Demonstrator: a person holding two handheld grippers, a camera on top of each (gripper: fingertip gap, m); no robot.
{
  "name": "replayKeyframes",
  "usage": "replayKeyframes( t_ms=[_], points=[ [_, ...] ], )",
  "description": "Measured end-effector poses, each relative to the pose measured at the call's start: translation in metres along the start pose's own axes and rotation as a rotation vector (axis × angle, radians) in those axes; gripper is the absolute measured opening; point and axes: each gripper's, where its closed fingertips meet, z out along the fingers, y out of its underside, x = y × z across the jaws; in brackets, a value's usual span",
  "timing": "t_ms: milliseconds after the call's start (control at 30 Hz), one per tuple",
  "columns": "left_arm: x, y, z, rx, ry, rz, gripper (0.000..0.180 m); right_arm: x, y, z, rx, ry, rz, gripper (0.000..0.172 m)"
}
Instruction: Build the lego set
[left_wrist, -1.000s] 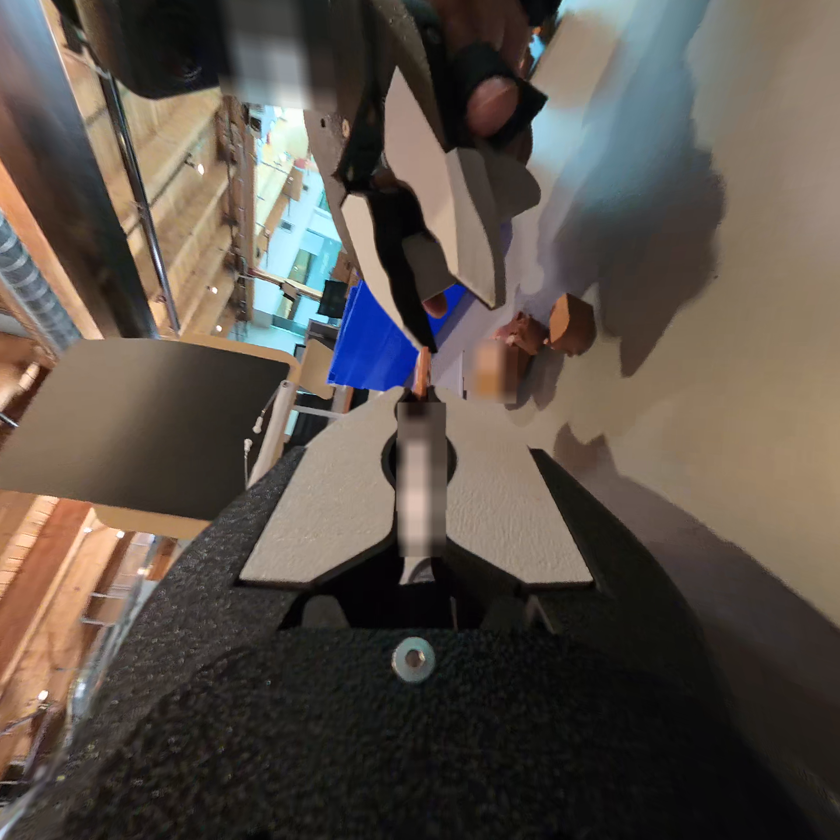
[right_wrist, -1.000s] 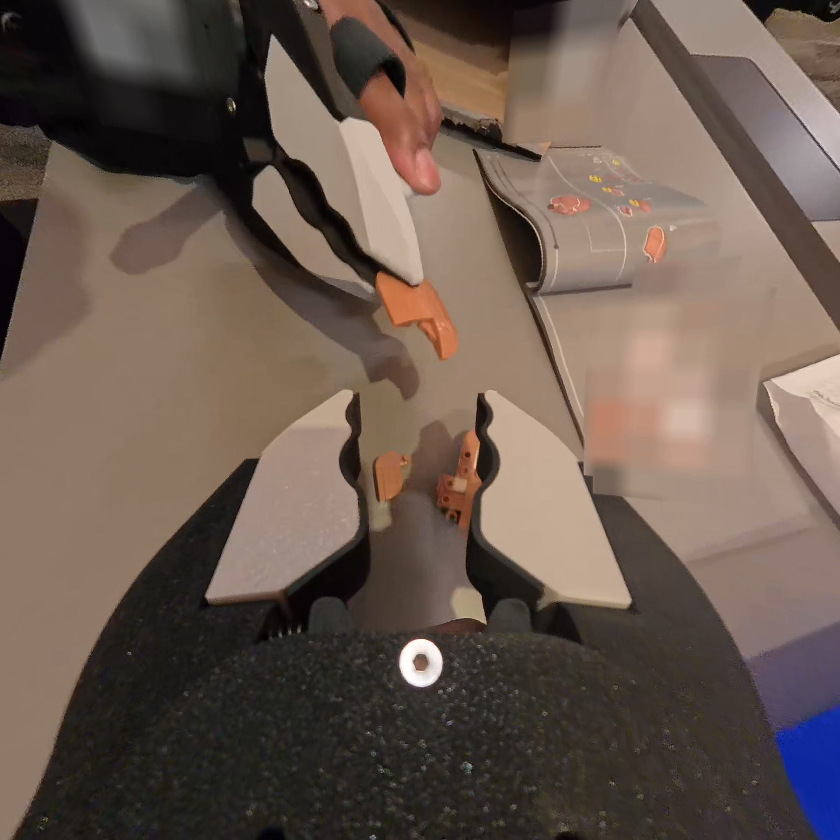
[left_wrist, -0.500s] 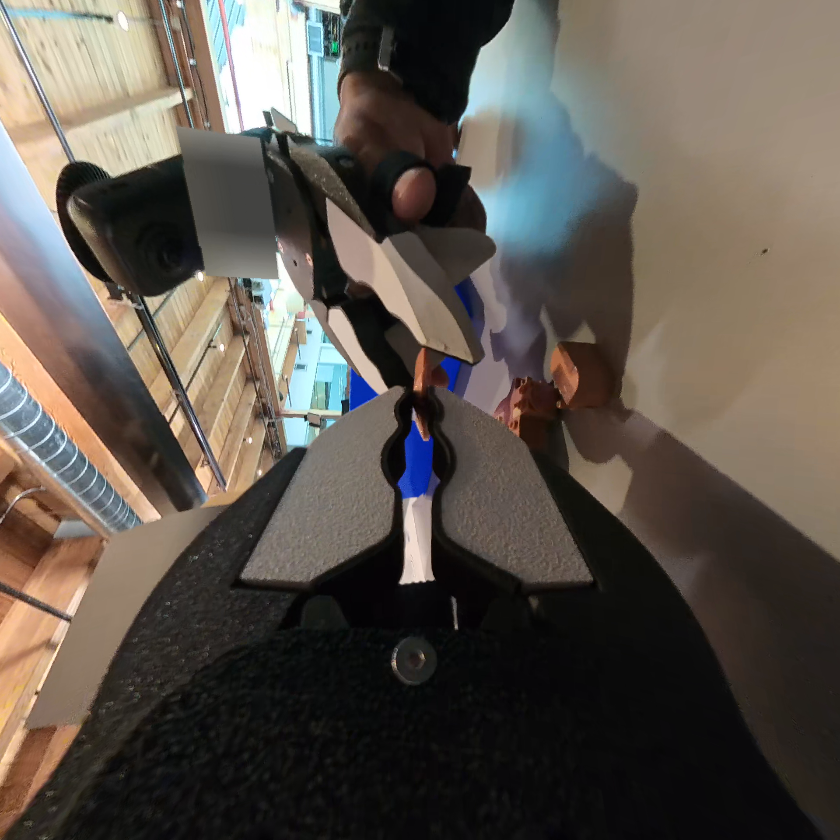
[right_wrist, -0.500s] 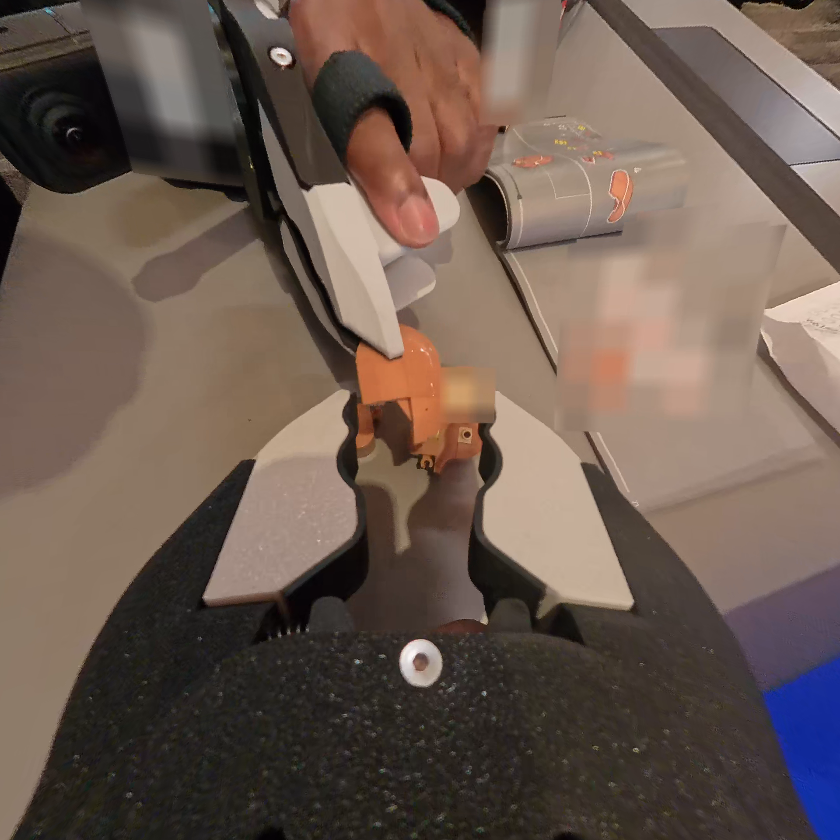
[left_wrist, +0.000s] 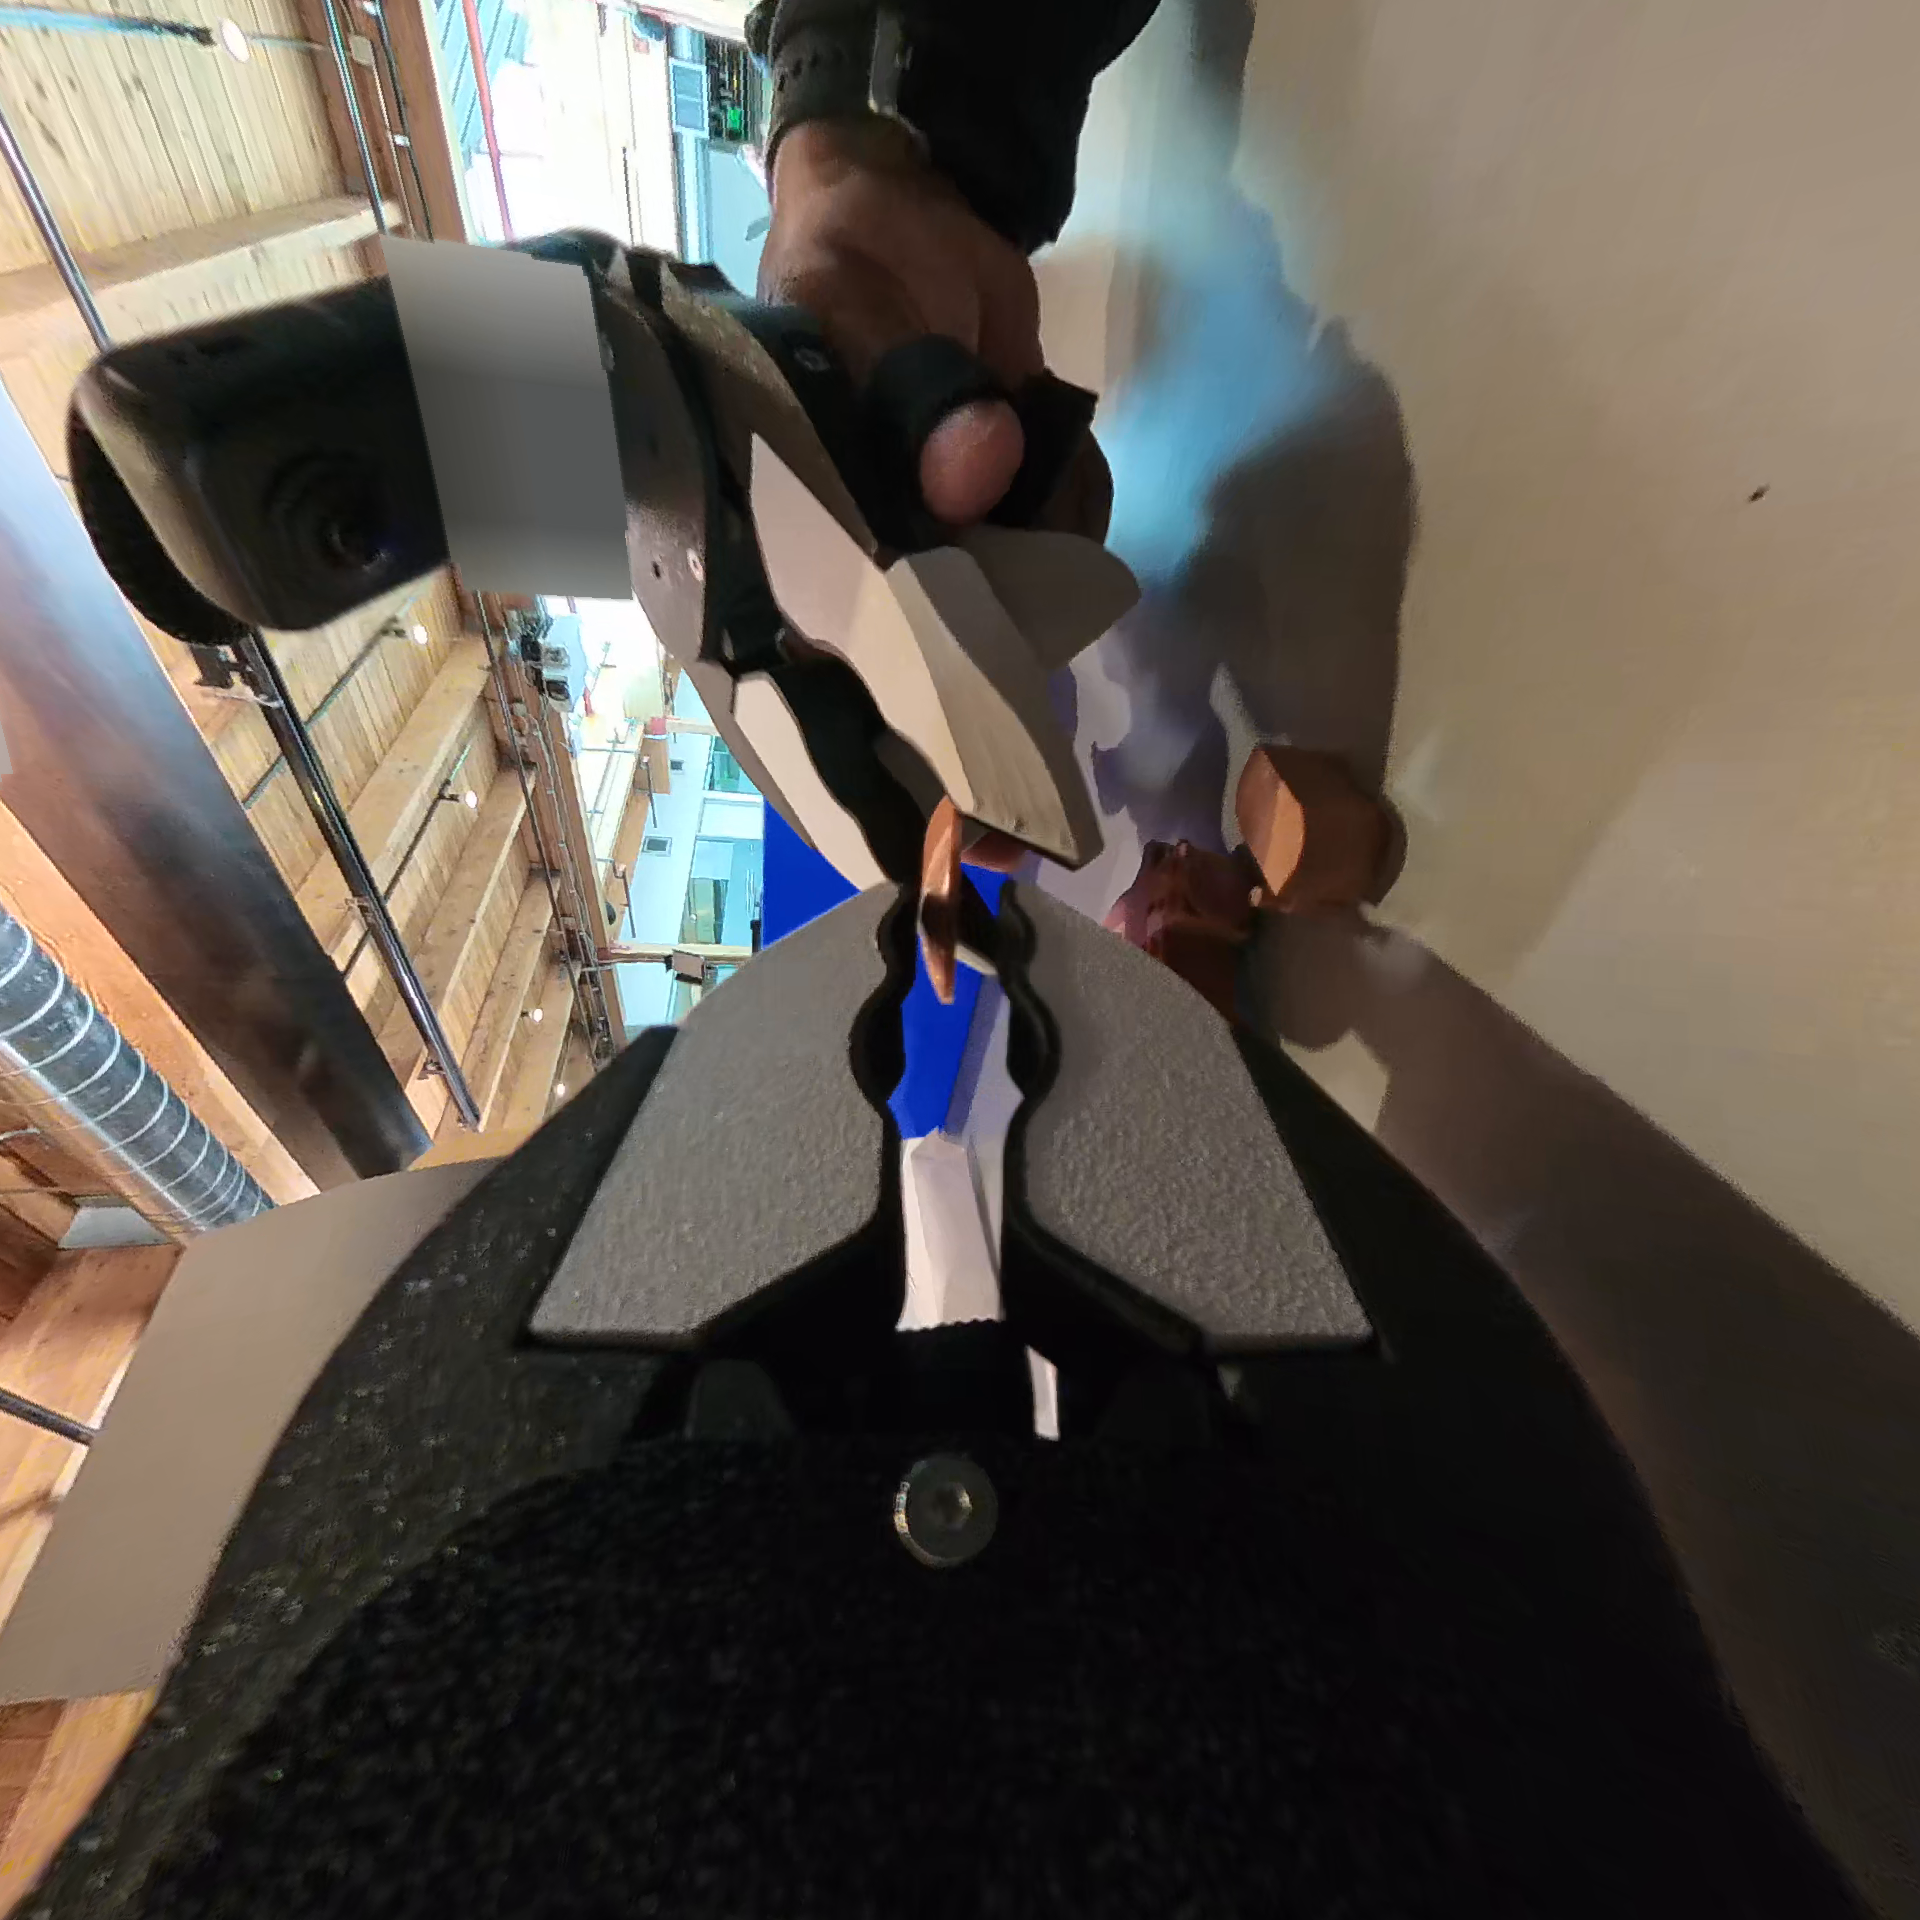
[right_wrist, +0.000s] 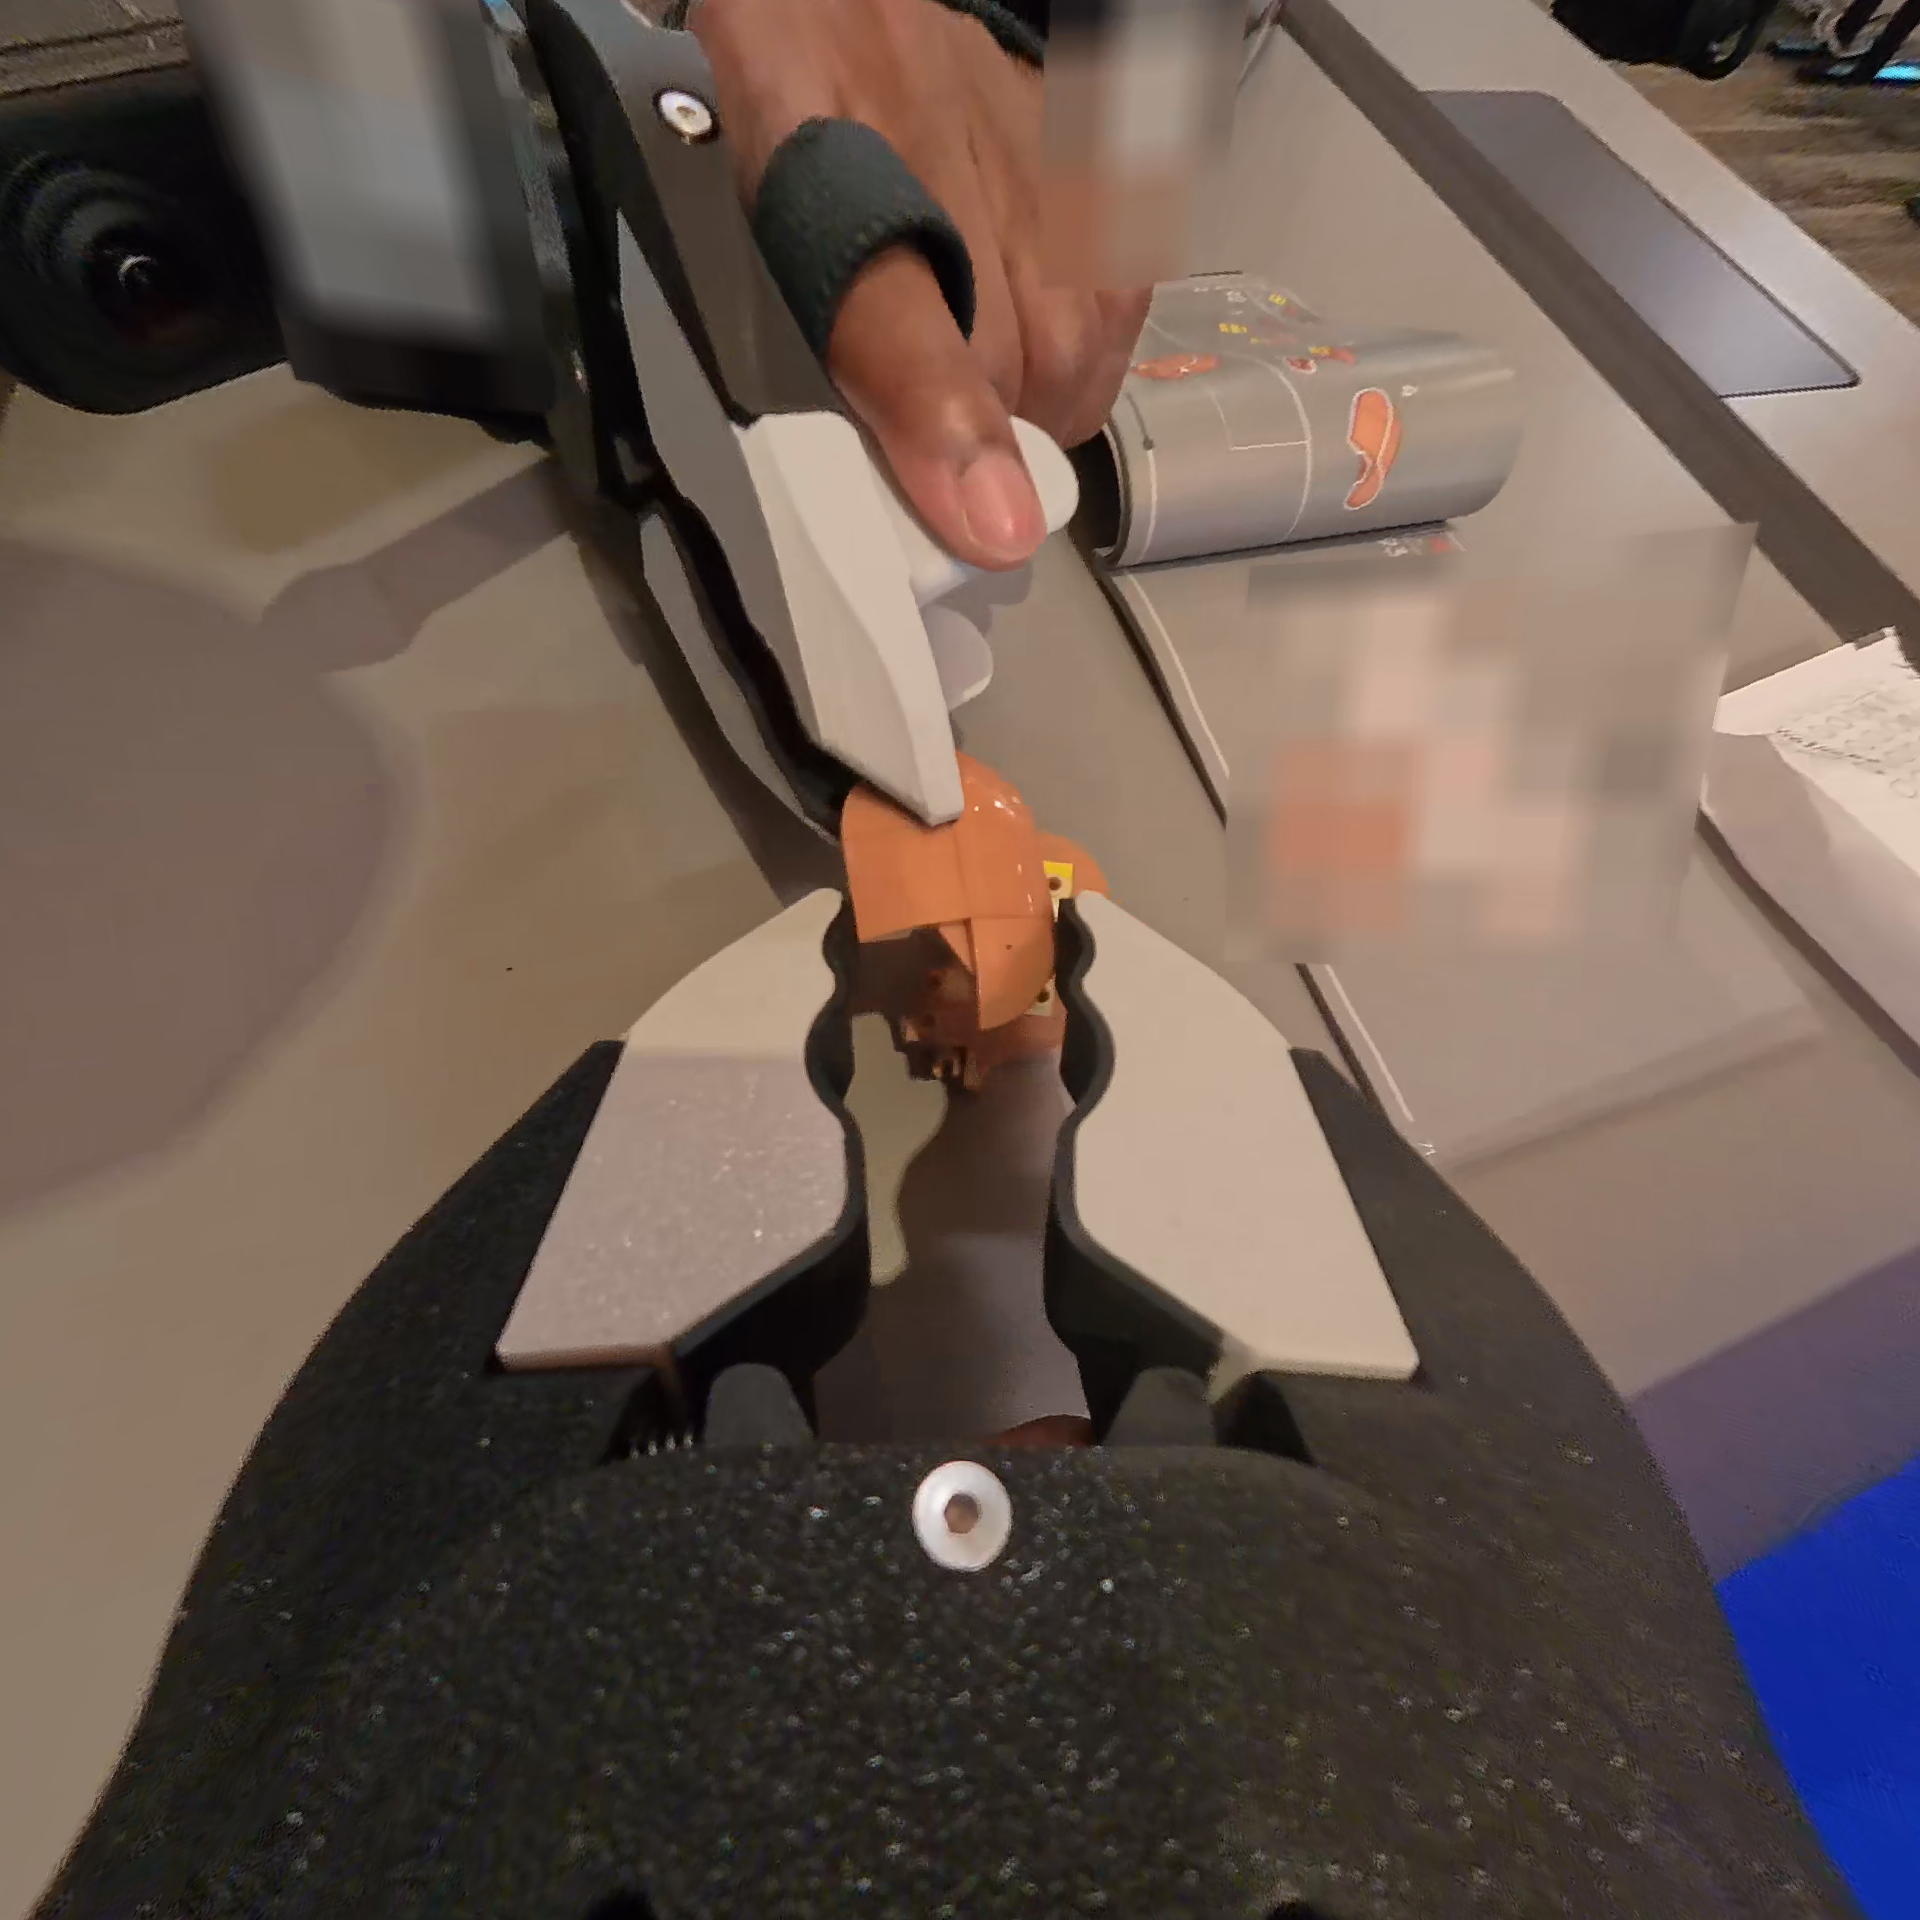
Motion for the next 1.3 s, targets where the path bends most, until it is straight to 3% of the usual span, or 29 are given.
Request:
replayKeyframes(
  t_ms=[167,267,500,700,833,900,1033,1300],
  points=[
    [-0.002,0.004,-0.003,-0.013,-0.013,-0.069,0.022,0.012,-0.001,-0.001,0.010,0.103,-0.040,0.036],
    [-0.010,0.004,-0.009,-0.014,-0.047,-0.210,0.021,0.018,-0.003,-0.003,0.025,0.173,-0.085,0.036],
    [-0.039,-0.001,-0.022,0.032,-0.151,-0.759,0.013,0.022,-0.010,-0.003,0.072,0.264,-0.165,0.036],
    [-0.033,0.024,-0.006,-0.019,-0.060,-1.336,0.020,0.021,-0.013,-0.003,0.093,0.287,-0.199,0.036],
    [-0.030,0.027,-0.005,0.018,0.021,-1.600,0.020,0.021,-0.014,-0.003,0.097,0.308,-0.231,0.036],
    [-0.025,0.025,-0.003,0.015,0.078,-1.682,0.020,0.020,-0.016,-0.004,0.110,0.316,-0.251,0.024],
    [-0.017,0.021,0.002,0.001,0.161,-1.780,0.021,0.018,-0.014,-0.002,0.095,0.319,-0.276,0.023],
    [-0.012,0.033,0.001,-0.067,0.149,-1.749,0.021,0.026,-0.007,-0.010,0.040,0.305,-0.284,0.032]
  ],
)
